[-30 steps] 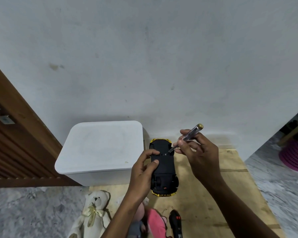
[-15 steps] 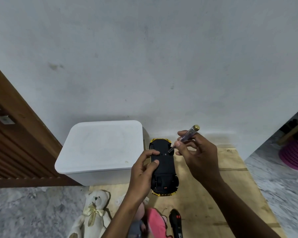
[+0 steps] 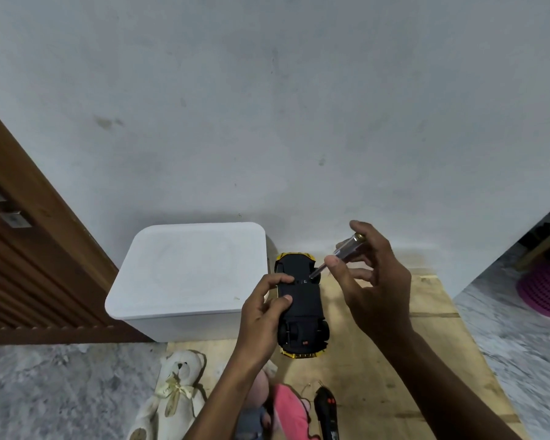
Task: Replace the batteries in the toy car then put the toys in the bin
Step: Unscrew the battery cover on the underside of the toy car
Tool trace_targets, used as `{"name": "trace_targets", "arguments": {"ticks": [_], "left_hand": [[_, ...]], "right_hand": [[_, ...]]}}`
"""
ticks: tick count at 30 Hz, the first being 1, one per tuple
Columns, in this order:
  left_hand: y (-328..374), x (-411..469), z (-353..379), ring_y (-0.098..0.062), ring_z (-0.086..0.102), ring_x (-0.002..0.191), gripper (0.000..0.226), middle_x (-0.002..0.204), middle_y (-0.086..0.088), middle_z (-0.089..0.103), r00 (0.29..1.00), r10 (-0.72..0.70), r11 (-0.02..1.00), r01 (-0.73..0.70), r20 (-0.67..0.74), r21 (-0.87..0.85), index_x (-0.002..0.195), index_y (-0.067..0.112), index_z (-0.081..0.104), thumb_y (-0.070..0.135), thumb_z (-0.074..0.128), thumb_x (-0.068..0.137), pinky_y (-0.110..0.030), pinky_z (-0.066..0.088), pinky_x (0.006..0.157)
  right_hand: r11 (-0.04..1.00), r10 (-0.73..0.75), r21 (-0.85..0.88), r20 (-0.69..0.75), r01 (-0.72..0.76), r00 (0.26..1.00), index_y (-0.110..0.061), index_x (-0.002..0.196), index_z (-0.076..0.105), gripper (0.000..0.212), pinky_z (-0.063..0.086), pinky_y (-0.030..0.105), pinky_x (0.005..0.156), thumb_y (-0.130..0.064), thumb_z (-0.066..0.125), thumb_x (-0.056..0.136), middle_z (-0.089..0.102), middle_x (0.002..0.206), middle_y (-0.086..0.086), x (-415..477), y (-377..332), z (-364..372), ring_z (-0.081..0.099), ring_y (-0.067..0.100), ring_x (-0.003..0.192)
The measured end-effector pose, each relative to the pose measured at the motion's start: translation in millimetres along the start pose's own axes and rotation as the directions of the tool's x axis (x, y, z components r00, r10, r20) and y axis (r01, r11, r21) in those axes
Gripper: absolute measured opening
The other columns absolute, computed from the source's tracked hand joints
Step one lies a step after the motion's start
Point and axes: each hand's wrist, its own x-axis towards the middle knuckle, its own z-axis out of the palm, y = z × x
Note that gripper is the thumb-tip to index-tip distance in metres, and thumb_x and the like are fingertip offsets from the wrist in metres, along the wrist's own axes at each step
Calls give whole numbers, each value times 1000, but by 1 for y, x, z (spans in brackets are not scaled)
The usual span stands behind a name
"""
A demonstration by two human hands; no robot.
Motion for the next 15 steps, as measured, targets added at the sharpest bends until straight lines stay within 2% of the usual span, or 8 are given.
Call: {"name": "trace_targets", "arguments": {"ticks": [3, 5, 8, 12, 15], "left_hand": [[-2, -1, -1, -17, 66, 72, 24, 93, 8, 71, 1000, 14, 1000, -14, -6, -26, 111, 9, 62, 3, 56, 89, -30, 52, 57], [-5, -1, -2, -26, 61, 71, 30, 89, 1, 68, 1000, 9, 999, -9, -6, -38, 109, 15, 64, 9, 55, 80, -35, 49, 59], [-7, -1, -2, -31, 53, 73, 33, 83, -10, 59, 1000, 17, 999, -16, 10, -50, 106, 23, 66, 9, 56, 78, -42, 46, 63], [-10, -1, -2, -31, 55, 74, 35, 82, 0, 67, 999, 22, 998, -20, 25, -57, 107, 23, 65, 8, 55, 77, -43, 48, 63], [-12, 0, -2, -32, 53, 77, 36, 85, -13, 59, 1000, 22, 998, -21, 21, -56, 105, 26, 66, 10, 57, 75, -44, 45, 64]], "right_hand": [[999, -27, 28, -38, 28, 999, -29, 123, 59, 40, 62, 31, 60, -30, 71, 84, 70, 92, 1, 1, -1, -2, 72, 19, 83], [999, -25, 39, -34, 26, 999, -29, 122, 60, 38, 61, 30, 61, -30, 70, 85, 70, 91, 3, 2, -2, -3, 73, 22, 81], [999, -22, 49, -5, 22, 1000, -31, 124, 60, 38, 60, 24, 60, -27, 68, 87, 70, 91, 3, 3, -5, -3, 73, 20, 82], [999, -6, 37, 25, 6, 1000, -31, 126, 59, 39, 61, 28, 60, -23, 63, 88, 71, 93, -3, 4, -5, -2, 72, 17, 85], [1000, -4, 11, 44, 3, 999, -31, 125, 60, 43, 61, 27, 59, -13, 65, 87, 71, 93, -5, 5, -4, -2, 72, 15, 86]]}}
